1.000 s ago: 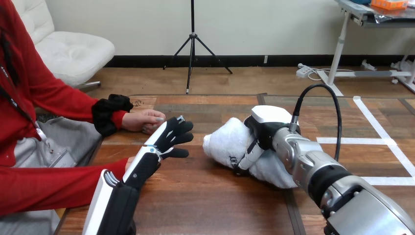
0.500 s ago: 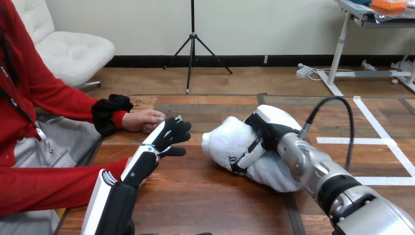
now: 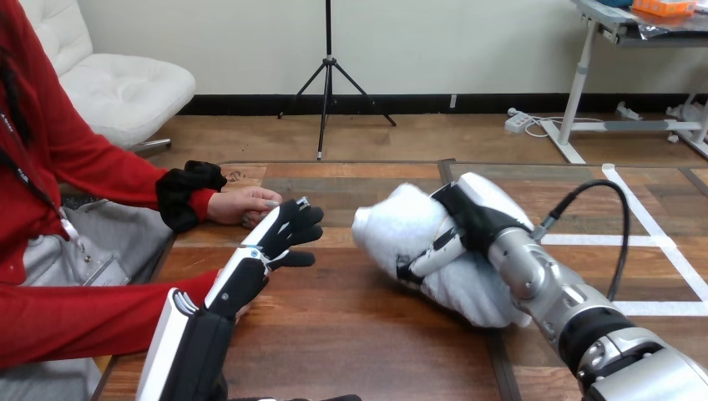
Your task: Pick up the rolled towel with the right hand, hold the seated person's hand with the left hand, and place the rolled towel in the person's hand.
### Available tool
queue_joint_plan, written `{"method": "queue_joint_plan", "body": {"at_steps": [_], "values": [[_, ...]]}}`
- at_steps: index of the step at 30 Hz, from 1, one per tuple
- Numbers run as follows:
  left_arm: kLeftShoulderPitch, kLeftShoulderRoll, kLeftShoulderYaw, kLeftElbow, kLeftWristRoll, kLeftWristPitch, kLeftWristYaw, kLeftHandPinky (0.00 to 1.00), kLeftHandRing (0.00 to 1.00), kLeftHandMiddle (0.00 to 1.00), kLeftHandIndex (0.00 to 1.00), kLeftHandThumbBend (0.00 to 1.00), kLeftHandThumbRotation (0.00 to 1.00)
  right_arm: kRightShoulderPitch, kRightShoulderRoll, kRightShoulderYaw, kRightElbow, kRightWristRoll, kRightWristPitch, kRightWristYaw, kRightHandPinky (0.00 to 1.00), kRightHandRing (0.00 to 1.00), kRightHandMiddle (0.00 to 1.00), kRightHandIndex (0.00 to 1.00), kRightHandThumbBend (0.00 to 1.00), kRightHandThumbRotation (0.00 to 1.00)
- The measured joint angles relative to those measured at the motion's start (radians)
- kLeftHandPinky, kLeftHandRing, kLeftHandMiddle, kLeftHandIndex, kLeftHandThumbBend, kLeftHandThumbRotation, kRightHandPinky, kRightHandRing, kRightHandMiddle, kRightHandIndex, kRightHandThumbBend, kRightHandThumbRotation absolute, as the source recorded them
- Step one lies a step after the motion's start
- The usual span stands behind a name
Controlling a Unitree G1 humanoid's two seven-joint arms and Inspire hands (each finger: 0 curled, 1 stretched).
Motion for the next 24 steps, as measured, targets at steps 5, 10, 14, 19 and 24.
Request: {"method": "queue_joint_plan", "body": {"at_steps": [5, 10, 14, 19, 24], "values": [[0.0, 0.008, 0.001, -0.003, -0.01, 0.004, -0.003, 0.74, 0.84, 0.88, 0.9, 1.0, 0.53, 0.021, -0.018, -0.024, -0.019, 0.027, -0.046, 0.001, 0.37, 0.41, 0.45, 0.43, 0.86, 0.0], [0.0, 0.011, 0.007, -0.005, -0.012, 0.005, -0.003, 0.72, 0.82, 0.87, 0.9, 1.0, 0.55, 0.045, -0.028, -0.053, -0.035, 0.059, -0.089, 0.007, 0.35, 0.4, 0.44, 0.43, 0.87, 0.0], [0.001, 0.013, 0.015, -0.016, -0.013, 0.019, -0.003, 0.71, 0.82, 0.87, 0.9, 1.0, 0.55, 0.063, -0.034, -0.081, -0.042, 0.091, -0.124, 0.022, 0.29, 0.35, 0.44, 0.43, 0.87, 0.0], [0.004, 0.017, 0.031, -0.036, -0.006, 0.047, -0.004, 0.74, 0.84, 0.89, 0.92, 1.0, 0.56, 0.084, -0.034, -0.119, -0.049, 0.134, -0.157, 0.042, 0.26, 0.32, 0.43, 0.42, 0.88, 0.0], [0.007, 0.03, 0.039, -0.057, -0.015, 0.084, -0.016, 0.76, 0.87, 0.93, 0.94, 1.0, 0.52, 0.104, -0.034, -0.141, -0.056, 0.159, -0.191, 0.047, 0.24, 0.3, 0.42, 0.42, 0.88, 0.0]]}}
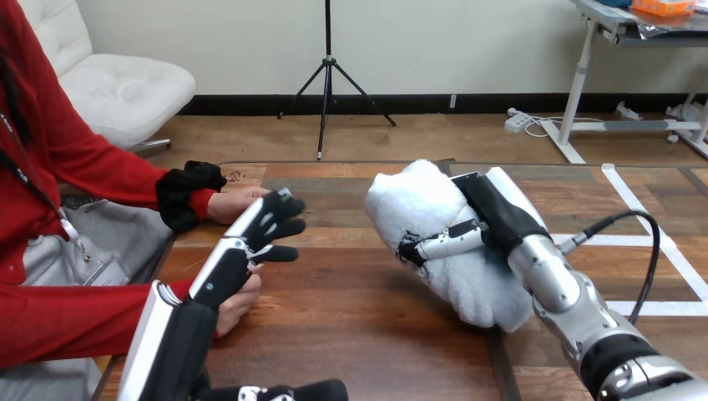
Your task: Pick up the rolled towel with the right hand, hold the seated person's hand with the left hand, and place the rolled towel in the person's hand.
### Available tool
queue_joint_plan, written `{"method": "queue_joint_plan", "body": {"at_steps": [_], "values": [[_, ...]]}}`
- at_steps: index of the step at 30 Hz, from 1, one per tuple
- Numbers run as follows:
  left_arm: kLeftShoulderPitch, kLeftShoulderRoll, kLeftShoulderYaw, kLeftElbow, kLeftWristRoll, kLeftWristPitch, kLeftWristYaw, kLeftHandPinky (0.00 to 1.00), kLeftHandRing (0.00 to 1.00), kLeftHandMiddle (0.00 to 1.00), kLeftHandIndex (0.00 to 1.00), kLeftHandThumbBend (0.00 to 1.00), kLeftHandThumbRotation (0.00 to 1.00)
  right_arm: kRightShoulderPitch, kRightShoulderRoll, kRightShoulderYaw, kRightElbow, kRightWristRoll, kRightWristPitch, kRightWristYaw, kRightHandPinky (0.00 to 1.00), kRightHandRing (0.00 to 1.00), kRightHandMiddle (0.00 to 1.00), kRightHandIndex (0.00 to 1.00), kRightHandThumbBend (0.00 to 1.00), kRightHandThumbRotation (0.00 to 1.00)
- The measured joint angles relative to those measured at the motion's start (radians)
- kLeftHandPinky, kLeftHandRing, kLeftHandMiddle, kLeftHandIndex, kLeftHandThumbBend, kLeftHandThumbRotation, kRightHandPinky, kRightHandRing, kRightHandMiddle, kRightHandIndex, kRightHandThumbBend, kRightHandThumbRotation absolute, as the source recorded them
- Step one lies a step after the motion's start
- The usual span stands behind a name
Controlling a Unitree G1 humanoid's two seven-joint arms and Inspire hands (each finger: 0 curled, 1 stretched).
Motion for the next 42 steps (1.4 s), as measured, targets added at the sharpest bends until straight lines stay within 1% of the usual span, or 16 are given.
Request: {"method": "queue_joint_plan", "body": {"at_steps": [4, 10, 13, 16, 21, 27, 31, 34, 37, 42], "values": [[0.008, 0.017, 0.002, -0.029, -0.011, 0.047, -0.02, 0.78, 0.89, 0.95, 0.95, 1.0, 0.5, 0.015, -0.001, -0.023, -0.001, 0.027, -0.038, 0.02, 0.23, 0.29, 0.42, 0.42, 0.88, 0.0], [0.02, 0.041, 0.018, -0.055, -0.002, 0.082, -0.032, 0.78, 0.89, 0.95, 0.97, 1.0, 0.49, 0.037, 0.0, -0.054, -0.001, 0.061, -0.093, 0.052, 0.23, 0.28, 0.41, 0.42, 0.88, 0.0], [0.027, 0.049, 0.036, -0.068, 0.01, 0.098, -0.034, 0.78, 0.87, 0.92, 0.97, 1.0, 0.49, 0.046, 0.002, -0.064, -0.001, 0.074, -0.111, 0.059, 0.22, 0.28, 0.41, 0.42, 0.88, 0.0], [0.032, 0.057, 0.055, -0.085, 0.031, 0.121, -0.036, 0.78, 0.85, 0.89, 0.97, 1.0, 0.48, 0.057, 0.002, -0.078, -0.001, 0.093, -0.133, 0.077, 0.22, 0.27, 0.4, 0.42, 0.87, 0.0], [0.038, 0.083, 0.088, -0.112, 0.058, 0.164, -0.044, 0.79, 0.83, 0.86, 0.97, 1.0, 0.47, 0.072, 0.007, -0.1, -0.001, 0.118, -0.169, 0.096, 0.22, 0.26, 0.39, 0.41, 0.87, 0.0], [0.039, 0.11, 0.139, -0.15, 0.119, 0.22, -0.044, 0.81, 0.81, 0.85, 0.98, 1.0, 0.46, 0.084, 0.014, -0.112, -0.001, 0.124, -0.193, 0.1, 0.22, 0.25, 0.37, 0.41, 0.87, 0.0], [0.039, 0.127, 0.162, -0.171, 0.137, 0.252, -0.049, 0.82, 0.81, 0.86, 0.98, 1.0, 0.45, 0.089, 0.018, -0.113, -0.001, 0.124, -0.209, 0.1, 0.22, 0.25, 0.36, 0.42, 0.87, 0.0], [0.039, 0.14, 0.179, -0.184, 0.148, 0.271, -0.053, 0.84, 0.82, 0.87, 0.97, 1.0, 0.41, 0.093, 0.024, -0.116, -0.001, 0.124, -0.218, 0.1, 0.22, 0.24, 0.36, 0.42, 0.87, 0.01], [0.038, 0.155, 0.193, -0.191, 0.156, 0.284, -0.059, 0.82, 0.83, 0.87, 0.96, 1.0, 0.41, 0.096, 0.031, -0.119, -0.001, 0.124, -0.226, 0.1, 0.21, 0.24, 0.36, 0.42, 0.87, 0.01], [0.037, 0.178, 0.213, -0.205, 0.177, 0.325, -0.066, 0.75, 0.82, 0.87, 0.93, 1.0, 0.4, 0.104, 0.048, -0.131, -0.002, 0.13, -0.243, 0.102, 0.2, 0.22, 0.34, 0.41, 0.87, 0.0]]}}
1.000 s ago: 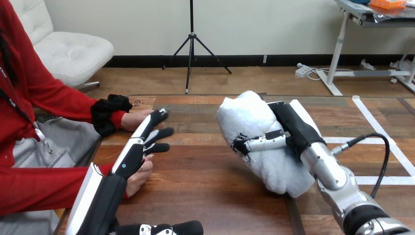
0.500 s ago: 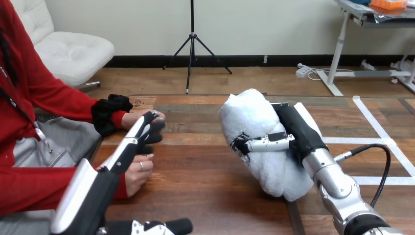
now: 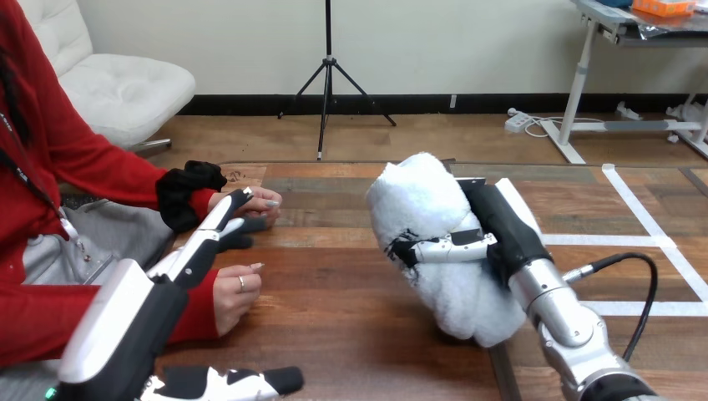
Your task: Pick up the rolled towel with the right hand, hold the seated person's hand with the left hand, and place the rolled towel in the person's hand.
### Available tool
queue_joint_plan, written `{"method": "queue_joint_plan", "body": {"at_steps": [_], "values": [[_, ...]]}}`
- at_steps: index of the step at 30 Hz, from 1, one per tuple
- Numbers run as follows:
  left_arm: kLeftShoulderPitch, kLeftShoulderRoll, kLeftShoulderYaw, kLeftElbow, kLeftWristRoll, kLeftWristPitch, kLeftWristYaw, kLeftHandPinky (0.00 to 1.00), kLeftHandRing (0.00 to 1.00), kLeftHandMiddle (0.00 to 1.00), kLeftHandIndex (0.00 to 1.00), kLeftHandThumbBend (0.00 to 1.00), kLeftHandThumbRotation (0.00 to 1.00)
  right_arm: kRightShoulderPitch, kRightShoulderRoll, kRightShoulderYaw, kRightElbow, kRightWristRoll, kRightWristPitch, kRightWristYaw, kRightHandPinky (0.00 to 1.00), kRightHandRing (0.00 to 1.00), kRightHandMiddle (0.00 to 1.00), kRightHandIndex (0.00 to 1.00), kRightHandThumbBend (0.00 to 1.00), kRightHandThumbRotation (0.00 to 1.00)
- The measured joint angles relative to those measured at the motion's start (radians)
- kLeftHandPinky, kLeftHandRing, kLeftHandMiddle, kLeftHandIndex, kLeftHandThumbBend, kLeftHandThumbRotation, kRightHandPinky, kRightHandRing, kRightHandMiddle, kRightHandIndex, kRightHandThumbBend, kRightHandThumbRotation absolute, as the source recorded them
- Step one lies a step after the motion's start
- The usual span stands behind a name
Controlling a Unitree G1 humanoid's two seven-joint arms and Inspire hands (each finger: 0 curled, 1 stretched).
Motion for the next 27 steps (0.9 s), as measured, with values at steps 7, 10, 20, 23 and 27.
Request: {"method": "queue_joint_plan", "body": {"at_steps": [7, 10, 20, 23, 27], "values": [[-0.007, 0.038, 0.023, -0.005, 0.022, 0.061, -0.018, 0.72, 0.81, 0.86, 0.91, 1.0, 0.37, 0.01, 0.018, -0.005, -0.003, 0.006, -0.027, 0.004, 0.19, 0.22, 0.34, 0.41, 0.87, 0.0], [-0.01, 0.056, 0.031, -0.005, 0.035, 0.088, -0.025, 0.7, 0.81, 0.86, 0.9, 1.0, 0.38, 0.016, 0.026, -0.007, -0.008, 0.01, -0.04, 0.004, 0.19, 0.22, 0.36, 0.42, 0.87, 0.0], [-0.033, 0.116, 0.048, 0.011, 0.095, 0.142, -0.027, 0.72, 0.83, 0.88, 0.9, 1.0, 0.37, 0.031, 0.045, -0.011, -0.02, 0.028, -0.071, 0.032, 0.19, 0.22, 0.34, 0.42, 0.87, 0.0], [-0.048, 0.136, 0.05, 0.022, 0.11, 0.155, -0.027, 0.73, 0.84, 0.88, 0.91, 1.0, 0.37, 0.036, 0.046, -0.011, -0.029, 0.03, -0.076, 0.04, 0.19, 0.22, 0.34, 0.42, 0.87, 0.01], [-0.067, 0.159, 0.053, 0.042, 0.145, 0.164, -0.024, 0.78, 0.87, 0.9, 0.92, 1.0, 0.38, 0.044, 0.045, -0.011, -0.046, 0.032, -0.078, 0.048, 0.18, 0.21, 0.33, 0.42, 0.86, 0.01]]}}
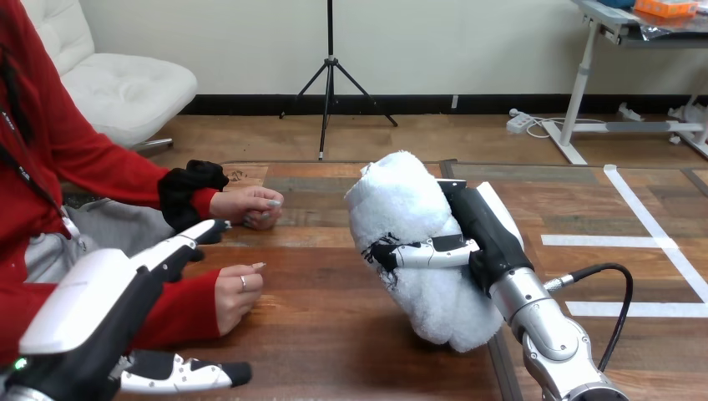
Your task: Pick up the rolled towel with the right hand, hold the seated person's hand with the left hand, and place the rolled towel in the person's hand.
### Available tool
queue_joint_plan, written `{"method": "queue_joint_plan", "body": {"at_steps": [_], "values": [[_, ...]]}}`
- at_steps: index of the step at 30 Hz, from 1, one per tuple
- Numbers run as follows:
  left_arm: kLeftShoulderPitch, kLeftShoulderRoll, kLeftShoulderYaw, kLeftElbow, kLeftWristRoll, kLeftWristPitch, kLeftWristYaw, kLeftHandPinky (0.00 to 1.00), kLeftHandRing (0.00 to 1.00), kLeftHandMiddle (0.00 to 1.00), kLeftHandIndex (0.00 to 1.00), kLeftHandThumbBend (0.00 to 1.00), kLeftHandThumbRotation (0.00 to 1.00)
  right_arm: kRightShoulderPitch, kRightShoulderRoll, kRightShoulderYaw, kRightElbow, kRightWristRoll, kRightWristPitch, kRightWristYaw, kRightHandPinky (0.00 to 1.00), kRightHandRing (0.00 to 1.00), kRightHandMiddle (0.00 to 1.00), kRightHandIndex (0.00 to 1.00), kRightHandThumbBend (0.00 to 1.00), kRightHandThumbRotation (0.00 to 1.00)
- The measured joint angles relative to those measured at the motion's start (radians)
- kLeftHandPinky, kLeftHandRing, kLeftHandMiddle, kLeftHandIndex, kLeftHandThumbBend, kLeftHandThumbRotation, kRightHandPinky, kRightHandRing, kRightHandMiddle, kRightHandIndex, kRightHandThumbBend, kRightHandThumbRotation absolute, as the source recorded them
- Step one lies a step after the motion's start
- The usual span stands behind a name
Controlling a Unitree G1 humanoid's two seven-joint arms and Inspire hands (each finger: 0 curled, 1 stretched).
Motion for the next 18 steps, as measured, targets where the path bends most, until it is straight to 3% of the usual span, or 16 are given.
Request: {"method": "queue_joint_plan", "body": {"at_steps": [9, 18], "values": [[-0.042, 0.039, 0.0, 0.052, 0.066, 0.002, 0.022, 0.92, 0.94, 0.94, 0.94, 1.0, 0.37, 0.016, -0.004, -0.004, -0.036, 0.006, -0.007, 0.017, 0.17, 0.2, 0.31, 0.43, 0.86, 0.01], [-0.079, 0.066, 0.0, 0.096, 0.087, 0.011, 0.037, 0.95, 0.97, 0.96, 0.95, 1.0, 0.34, 0.033, -0.005, -0.014, -0.065, 0.043, -0.023, 0.055, 0.17, 0.21, 0.32, 0.43, 0.85, 0.0]]}}
